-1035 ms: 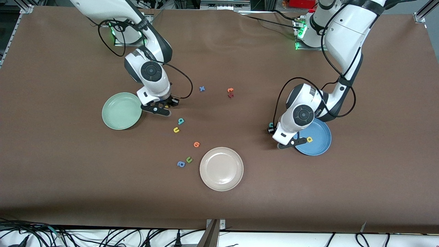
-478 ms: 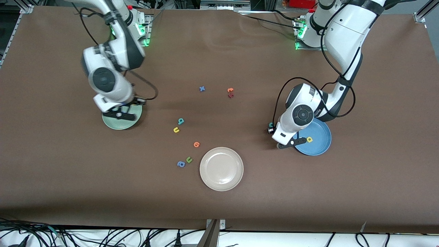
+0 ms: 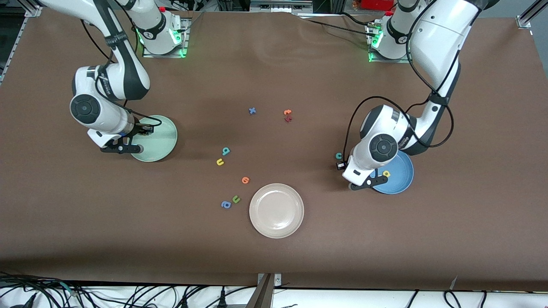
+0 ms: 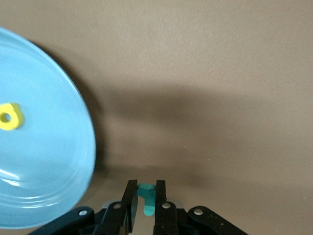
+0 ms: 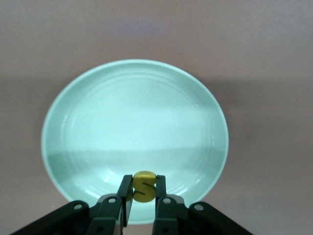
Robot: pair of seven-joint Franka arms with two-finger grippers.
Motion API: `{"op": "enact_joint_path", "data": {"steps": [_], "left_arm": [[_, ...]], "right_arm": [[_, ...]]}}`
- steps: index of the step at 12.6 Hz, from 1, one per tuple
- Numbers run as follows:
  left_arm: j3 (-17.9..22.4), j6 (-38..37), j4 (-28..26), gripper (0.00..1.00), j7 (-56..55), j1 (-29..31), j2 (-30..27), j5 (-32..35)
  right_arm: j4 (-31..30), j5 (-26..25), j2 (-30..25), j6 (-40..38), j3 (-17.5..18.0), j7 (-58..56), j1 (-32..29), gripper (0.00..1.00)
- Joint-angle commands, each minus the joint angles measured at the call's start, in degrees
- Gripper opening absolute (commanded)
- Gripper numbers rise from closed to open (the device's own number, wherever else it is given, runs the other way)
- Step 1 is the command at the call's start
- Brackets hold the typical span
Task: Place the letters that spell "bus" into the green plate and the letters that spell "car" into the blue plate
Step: 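Grasp the teal c with the left gripper while the right gripper drops the s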
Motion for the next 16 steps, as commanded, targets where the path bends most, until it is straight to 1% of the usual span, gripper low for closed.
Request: {"op": "enact_joint_path", "data": {"steps": [1,2,3,4,5,6,7,8,9,10,11,12,14,15,16], "left_arm": [[0.21,-1.77,0.27,0.08,9.2,2.96,-0.51,1.17],[0.21,-1.86,0.27,0.08,13.5,4.45,-0.51,1.17],[0.12,-1.77,0.27,0.11,17.2,6.21,-0.51,1.08],[0.12,-1.77,0.18,0.15,19.23,7.18,-0.33,1.08],[0.12,-1.77,0.09,0.65,19.52,7.28,-0.16,1.08],[0.12,-1.77,0.09,1.0,19.35,7.19,-0.16,0.91],[-0.05,-1.86,0.09,1.0,18.82,6.84,-0.16,0.56],[-0.14,-1.86,0.09,1.0,18.47,6.41,-0.16,0.38],[-0.49,-1.86,-0.08,1.0,17.42,6.23,-0.16,0.29],[-2.06,-1.86,-0.17,1.0,14.97,5.7,-0.16,0.29],[-3.64,-1.86,-0.17,1.0,12.25,5.35,-0.07,0.29],[-4.88,-1.6,-0.26,1.0,9.79,4.22,0.28,0.29],[-4.89,-0.37,-0.78,1.0,5.91,1.14,1.07,0.29],[-4.89,2.42,-3.23,1.0,5.72,0.87,0.9,0.38],[-4.98,5.93,-6.38,1.0,5.72,1.04,0.38,0.38]], "right_arm": [[-1.68,1.18,1.52,3.32,-1.51,-4.71,0.5,0.08],[-1.68,1.18,2.57,3.5,-2.21,-6.29,0.42,0.1],[-1.68,1.18,3.19,3.5,-2.65,-7.96,0.42,0.17],[-1.68,1.18,3.29,3.42,-2.74,-8.5,0.33,0.22],[-1.68,1.18,3.2,3.33,-3.09,-8.5,0.33,0.46],[-1.68,1.18,3.2,3.24,-3.1,-8.5,0.33,0.66],[-1.59,1.18,2.94,3.07,-3.18,-8.33,0.33,0.92],[-1.33,1.18,2.5,2.63,-3.1,-7.89,0.33,0.98],[-1.15,1.52,1.19,1.75,-2.92,-7.63,0.33,0.98],[-0.45,4.4,0.05,0.44,-1.62,-5.62,0.5,0.98],[0.6,7.21,-0.49,-0.7,1.36,-2.64,0.5,0.98],[1.3,8.72,-1.1,-0.98,4.17,1.82,0.5,0.97],[3.93,8.91,-0.67,-0.72,11.11,15.34,0.85,0.97],[5.51,8.82,0.03,-0.37,13.14,21.32,1.38,0.97],[7.71,8.74,1.17,-0.28,13.69,26.69,2.95,0.97]]}}
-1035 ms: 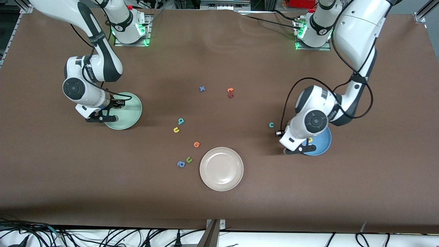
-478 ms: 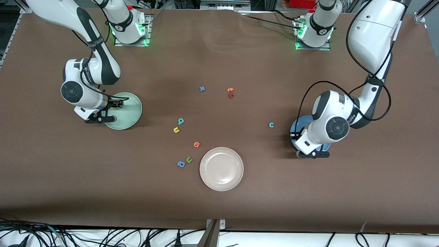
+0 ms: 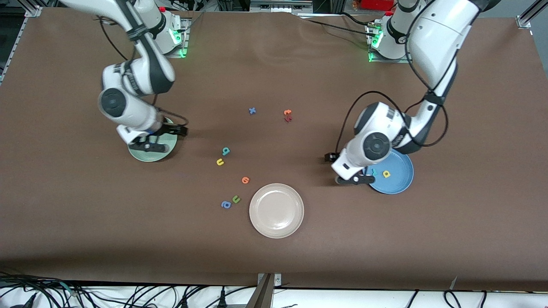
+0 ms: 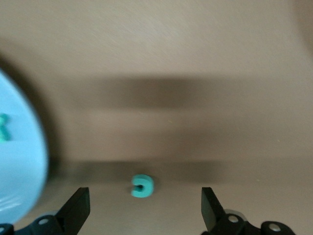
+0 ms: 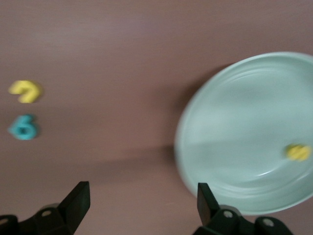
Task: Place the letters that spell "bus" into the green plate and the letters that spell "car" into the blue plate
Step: 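Place the teal c in the blue plate while the right gripper grasps the teal b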
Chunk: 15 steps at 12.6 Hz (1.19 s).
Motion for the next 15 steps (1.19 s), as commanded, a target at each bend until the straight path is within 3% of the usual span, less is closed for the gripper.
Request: {"op": "enact_joint_path", "data": {"steps": [1,4,9,12,15], "left_arm": [[0.07,7.54,-6.5,0.99,-0.59,0.49,-1.04,0.56],[0.07,9.15,-8.01,0.81,0.03,0.4,-1.05,1.26],[0.16,11.61,-9.86,0.24,0.29,0.4,-0.96,1.26],[0.16,9.17,-8.64,0.22,0.38,1.01,-2.53,1.26],[0.34,1.62,-6.53,0.23,6.86,4.77,-6.22,1.26]], "right_arm": [[5.09,0.8,2.88,-0.17,1.3,12.52,3.44,0.97],[6.6,0.1,7.53,8.33,1.21,27.11,9.77,0.97],[6.6,-0.51,13.26,18.03,0.34,30.5,11.55,0.97],[6.69,-0.96,14.4,18.47,-0.37,30.5,11.55,0.95],[7.83,-0.96,17.12,20.75,-0.46,30.76,11.55,0.92]]}}
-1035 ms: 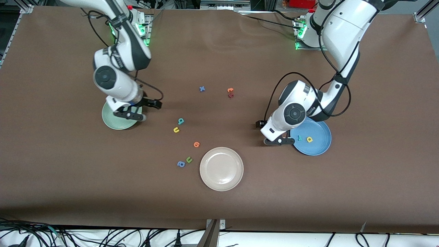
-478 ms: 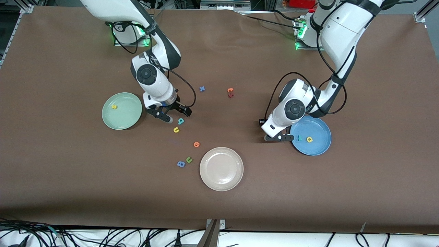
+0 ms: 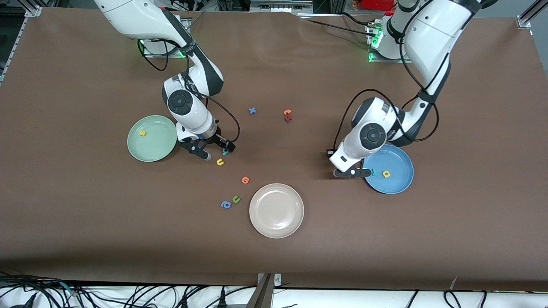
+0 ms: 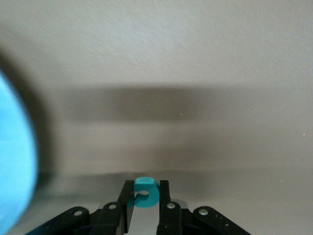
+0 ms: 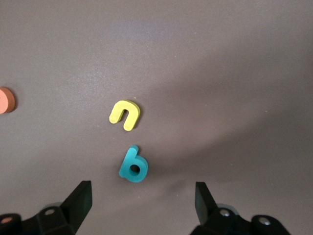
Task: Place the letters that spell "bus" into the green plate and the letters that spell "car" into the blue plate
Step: 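Place the teal c in the blue plate while the right gripper grasps the teal b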
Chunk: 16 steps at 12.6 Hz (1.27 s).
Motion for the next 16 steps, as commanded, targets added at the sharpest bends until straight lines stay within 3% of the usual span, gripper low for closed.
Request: {"op": "enact_joint_path", "data": {"steps": [1,4,5,6,7,10,12,14,16], "left_arm": [[-0.06,-6.66,0.94,0.23,8.49,5.09,-3.89,1.25],[0.29,-6.85,0.86,0.28,19.94,10.2,-4.42,1.25],[0.38,-6.85,0.86,0.53,20.74,10.82,-4.34,1.25],[0.38,-6.85,0.86,1.0,20.75,10.91,-4.25,1.25],[0.38,-6.85,0.86,1.0,20.58,10.91,-4.25,1.25],[0.03,-8.68,0.94,1.0,20.14,10.82,-6.08,1.17],[-0.24,-13.25,1.29,1.0,20.05,10.65,-10.03,1.17],[-0.41,-18.25,2.17,1.0,20.05,10.12,-14.33,1.17],[-0.68,-27.81,7.33,1.0,20.48,10.03,-17.42,1.08]], "right_arm": [[1.97,-0.8,3.26,1.84,0.05,0.93,0.12,0.92],[2.32,-0.71,4.67,3.16,0.05,1.72,0.2,0.89],[2.67,-0.71,5.02,3.16,0.05,1.81,0.29,0.87],[3.02,-0.71,5.02,3.16,0.05,1.81,0.38,0.79],[3.11,-0.71,5.11,3.16,0.05,1.81,0.38,0.74],[3.11,-0.8,5.46,3.16,0.05,1.72,0.38,0.38],[3.11,-0.88,5.46,3.16,0.05,1.64,0.38,0.2],[3.11,-0.88,5.46,3.08,0.05,1.63,0.38,0.06],[3.2,-0.88,5.11,2.64,0.05,1.46,0.47,0.0]]}}
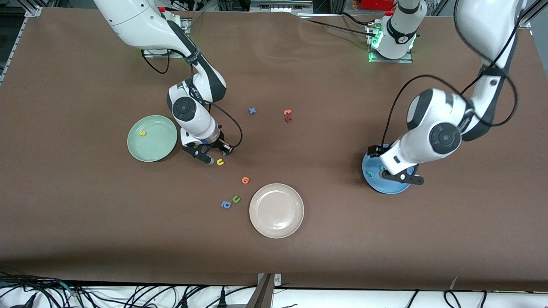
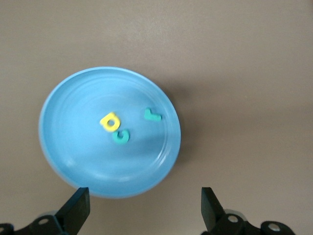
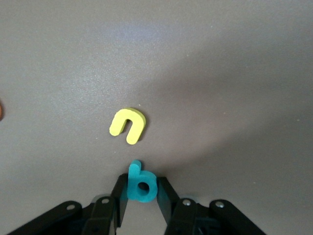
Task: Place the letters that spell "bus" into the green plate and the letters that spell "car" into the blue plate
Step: 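Return the left gripper to rest while the right gripper carries the b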
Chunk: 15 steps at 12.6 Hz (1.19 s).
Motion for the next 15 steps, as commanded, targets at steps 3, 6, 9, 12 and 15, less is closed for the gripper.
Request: {"op": "enact_joint_path", "data": {"steps": [3,6,9,12,15], "left_arm": [[-1.45,-26.47,17.67,1.0,0.56,-0.47,-4.75,0.63],[-1.37,-33.64,24.56,1.0,1.09,0.49,-5.97,0.37],[0.99,-33.03,21.26,1.0,2.22,-0.29,-11.32,0.28],[9.67,-20.68,4.69,1.0,11.7,-3.19,-22.91,-6.18],[12.61,-18.53,-0.74,1.0,11.82,-3.37,-26.64,-8.18]], "right_arm": [[1.81,-0.88,-0.88,-4.29,-0.15,0.58,0.15,0.0],[6.9,-1.14,-3.78,-18.51,-0.94,0.14,-0.02,0.0],[7.62,-2.03,-7.29,-27.84,-4.88,-6.77,-0.11,0.0],[3.86,-1.94,-11.86,-34.73,-11.64,-20.03,-0.2,0.0],[-4.22,-1.68,-15.29,-31.67,-17.71,-31.64,-0.2,0.0]]}}
